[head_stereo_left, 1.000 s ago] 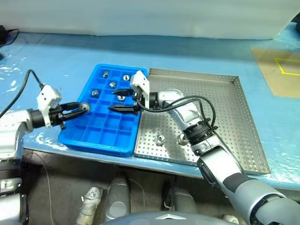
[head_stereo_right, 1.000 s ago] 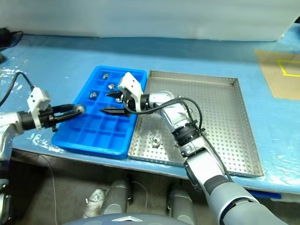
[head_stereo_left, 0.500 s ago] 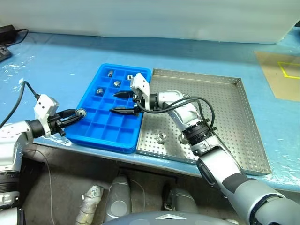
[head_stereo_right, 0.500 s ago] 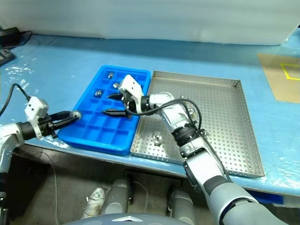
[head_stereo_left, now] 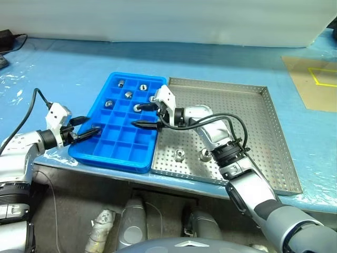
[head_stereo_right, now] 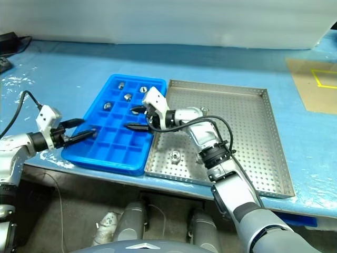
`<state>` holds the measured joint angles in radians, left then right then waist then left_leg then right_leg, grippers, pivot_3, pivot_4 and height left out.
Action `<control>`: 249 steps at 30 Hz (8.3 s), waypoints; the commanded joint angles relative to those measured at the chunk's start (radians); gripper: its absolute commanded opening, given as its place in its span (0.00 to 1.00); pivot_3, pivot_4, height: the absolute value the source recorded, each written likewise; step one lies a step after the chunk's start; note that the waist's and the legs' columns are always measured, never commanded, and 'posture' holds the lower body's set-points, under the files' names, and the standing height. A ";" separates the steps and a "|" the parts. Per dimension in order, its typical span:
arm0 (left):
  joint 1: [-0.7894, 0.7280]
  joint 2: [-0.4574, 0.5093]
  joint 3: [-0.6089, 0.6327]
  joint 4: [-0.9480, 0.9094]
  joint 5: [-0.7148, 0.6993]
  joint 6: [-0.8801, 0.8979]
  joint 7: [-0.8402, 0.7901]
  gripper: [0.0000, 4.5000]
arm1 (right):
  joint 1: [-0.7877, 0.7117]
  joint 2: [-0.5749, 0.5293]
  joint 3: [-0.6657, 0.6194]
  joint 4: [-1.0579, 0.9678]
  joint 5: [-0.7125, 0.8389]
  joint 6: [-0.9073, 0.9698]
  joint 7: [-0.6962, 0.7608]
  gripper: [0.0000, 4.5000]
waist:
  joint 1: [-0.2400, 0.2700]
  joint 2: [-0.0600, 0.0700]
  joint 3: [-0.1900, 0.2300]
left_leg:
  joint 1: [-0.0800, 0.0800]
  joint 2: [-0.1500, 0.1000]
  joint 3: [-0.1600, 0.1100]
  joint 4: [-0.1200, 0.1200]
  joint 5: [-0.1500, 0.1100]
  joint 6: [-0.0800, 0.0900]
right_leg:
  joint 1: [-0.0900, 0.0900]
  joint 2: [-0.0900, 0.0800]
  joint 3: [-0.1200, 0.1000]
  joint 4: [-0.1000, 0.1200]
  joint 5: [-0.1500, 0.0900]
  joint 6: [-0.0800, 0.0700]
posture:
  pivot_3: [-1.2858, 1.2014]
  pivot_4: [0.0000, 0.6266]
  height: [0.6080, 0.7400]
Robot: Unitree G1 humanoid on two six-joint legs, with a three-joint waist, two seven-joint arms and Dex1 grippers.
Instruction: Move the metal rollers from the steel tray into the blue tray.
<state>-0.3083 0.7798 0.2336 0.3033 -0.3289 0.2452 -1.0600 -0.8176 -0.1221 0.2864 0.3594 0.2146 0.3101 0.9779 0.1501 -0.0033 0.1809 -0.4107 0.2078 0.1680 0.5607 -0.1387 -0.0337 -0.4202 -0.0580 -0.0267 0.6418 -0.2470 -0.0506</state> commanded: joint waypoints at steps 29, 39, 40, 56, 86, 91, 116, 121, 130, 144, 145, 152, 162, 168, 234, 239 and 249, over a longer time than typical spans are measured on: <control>-0.610 -0.522 -0.464 0.460 0.111 -0.171 -0.359 0.76 | 0.541 -0.427 -0.394 -0.764 0.092 0.375 -0.261 0.76 | -0.101 0.000 0.000 | 0.001 -0.002 0.005 0.005 -0.003 0.006 | 0.004 0.002 0.003 -0.002 0.003 0.005 | 0.36 0.24 1.00; -0.661 -0.608 -0.496 0.583 0.184 -0.254 -0.474 0.76 | 0.699 -0.423 -0.460 -0.945 0.141 0.464 -0.388 0.76 | -0.164 0.000 0.000 | 0.014 -0.002 0.007 0.007 -0.008 0.013 | 0.019 0.002 0.005 -0.008 0.001 0.002 | 0.31 0.24 1.00; -0.664 -0.590 -0.501 0.588 0.189 -0.264 -0.508 0.76 | 0.707 -0.425 -0.462 -0.954 0.147 0.469 -0.393 0.76 | -0.166 0.000 0.000 | 0.015 -0.002 0.007 0.007 -0.008 0.013 | 0.020 0.002 0.005 -0.009 0.001 0.003 | 0.31 0.24 1.00; -0.670 -0.474 -0.636 0.658 0.208 -0.492 -0.554 0.76 | 0.706 -0.435 -0.417 -0.949 0.172 0.479 -0.432 0.76 | -0.164 0.001 -0.001 | 0.016 -0.002 0.008 0.004 -0.014 0.024 | 0.029 -0.002 0.005 -0.024 0.002 0.004 | 0.32 0.24 1.00; -0.633 -0.426 -0.874 0.631 0.237 -0.728 -0.554 0.76 | 0.771 -0.428 -0.388 -1.000 0.184 0.497 -0.498 0.76 | -0.168 0.004 -0.003 | 0.026 -0.002 0.010 0.000 -0.012 0.020 | 0.033 0.000 0.008 -0.023 0.002 0.004 | 0.31 0.24 1.00; -0.640 -0.442 -0.857 0.661 0.266 -0.749 -0.554 0.56 | 0.773 -0.428 -0.386 -1.003 0.184 0.498 -0.508 0.76 | -0.167 0.007 -0.005 | 0.028 -0.002 0.011 0.000 -0.013 0.020 | 0.035 0.000 0.009 -0.024 0.002 0.004 | 0.31 0.24 1.00; -0.666 -0.416 -0.511 0.519 0.176 -0.487 -0.549 0.37 | 0.661 -0.452 -0.360 -0.924 0.231 0.481 -0.414 0.76 | -0.167 0.007 -0.004 | 0.023 -0.002 0.010 -0.002 -0.013 0.021 | 0.030 0.000 0.009 -0.026 0.002 0.004 | 0.36 0.24 1.00; -0.654 -0.338 -0.472 0.494 0.186 -0.466 -0.534 0.37 | 0.575 -0.478 -0.290 -0.876 0.250 0.469 -0.309 0.76 | -0.160 0.007 -0.004 | 0.023 -0.002 0.009 -0.004 -0.012 0.020 | 0.030 0.000 0.008 -0.026 0.002 0.004 | 0.39 0.24 1.00; -0.585 -0.173 -0.368 0.340 0.158 -0.367 -0.471 0.37 | 0.277 -0.432 -0.098 -0.647 0.217 0.349 -0.075 0.76 | -0.138 0.006 -0.003 | 0.023 -0.001 0.009 -0.006 -0.011 0.018 | 0.028 0.000 0.007 -0.024 0.002 0.004 | 0.47 0.24 1.00; -0.086 0.067 -0.144 -0.202 0.076 -0.088 -0.235 0.37 | 0.002 -0.158 0.072 -0.228 0.119 0.100 0.155 0.76 | -0.037 0.005 -0.002 | 0.001 0.000 0.006 -0.009 -0.006 0.010 | 0.008 -0.001 -0.002 -0.017 0.000 0.001 | 0.60 0.24 1.00; -0.062 0.071 -0.127 -0.209 0.073 -0.086 -0.215 0.37 | -0.004 -0.151 0.072 -0.215 0.114 0.090 0.162 0.76 | -0.027 0.005 -0.002 | 0.001 0.000 0.006 -0.009 -0.006 0.010 | 0.008 -0.001 -0.002 -0.017 0.000 0.001 | 0.60 0.24 1.00; -0.086 0.005 -0.094 -0.130 0.091 -0.135 -0.045 0.37 | -0.004 -0.137 0.062 -0.184 0.092 0.067 0.174 0.76 | 0.004 0.004 -0.002 | 0.003 0.000 0.004 -0.007 -0.003 0.005 | 0.009 -0.001 -0.002 -0.015 0.001 0.001 | 0.60 0.24 1.00; -0.238 -0.090 -0.187 0.165 0.183 -0.260 0.016 0.37 | 0.039 -0.176 0.037 -0.233 0.076 0.091 0.136 0.76 | -0.001 0.003 -0.003 | 0.006 -0.001 0.003 -0.006 -0.002 0.003 | 0.011 0.000 -0.002 -0.012 0.001 0.002 | 0.57 0.24 1.00; -0.299 -0.124 -0.226 0.307 0.221 -0.339 0.019 0.37 | 0.061 -0.189 0.016 -0.274 0.088 0.121 0.112 0.76 | -0.003 0.003 -0.003 | 0.002 -0.001 0.003 -0.003 -0.002 0.003 | 0.002 0.000 -0.001 -0.002 0.002 0.004 | 0.55 0.24 1.00; -0.644 -0.675 -0.549 0.671 0.276 -0.481 -0.380 0.66 | 0.676 -0.541 -0.546 -0.942 0.252 0.515 -0.339 0.76 | -0.166 0.003 -0.003 | 0.007 -0.002 0.008 0.008 -0.012 0.021 | 0.020 -0.001 0.006 -0.021 0.006 0.007 | 0.31 0.24 1.00; -0.644 -0.714 -0.528 0.718 0.285 -0.493 -0.352 0.66 | 0.687 -0.548 -0.538 -0.948 0.259 0.517 -0.353 0.76 | -0.165 0.004 -0.004 | 0.007 -0.002 0.008 0.008 -0.012 0.027 | 0.022 -0.002 0.006 -0.024 0.006 0.007 | 0.31 0.24 1.00; -0.621 -0.739 -0.514 0.752 0.315 -0.518 -0.301 1.00 | 0.699 -0.566 -0.530 -0.949 0.265 0.516 -0.366 0.76 | -0.165 0.004 -0.004 | 0.008 -0.002 0.008 0.008 -0.012 0.026 | 0.023 -0.002 0.006 -0.024 0.006 0.008 | 0.31 0.24 1.00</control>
<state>-0.9330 0.0476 -0.2905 1.0549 -0.0190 -0.2495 -1.3784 -0.1187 -0.6725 -0.2244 -0.5461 0.4664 0.8300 0.6144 -0.0152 0.0005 0.1773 -0.4026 0.2059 0.1760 0.5684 -0.1510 -0.0073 -0.3974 -0.0596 -0.0208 0.6178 -0.2411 -0.0431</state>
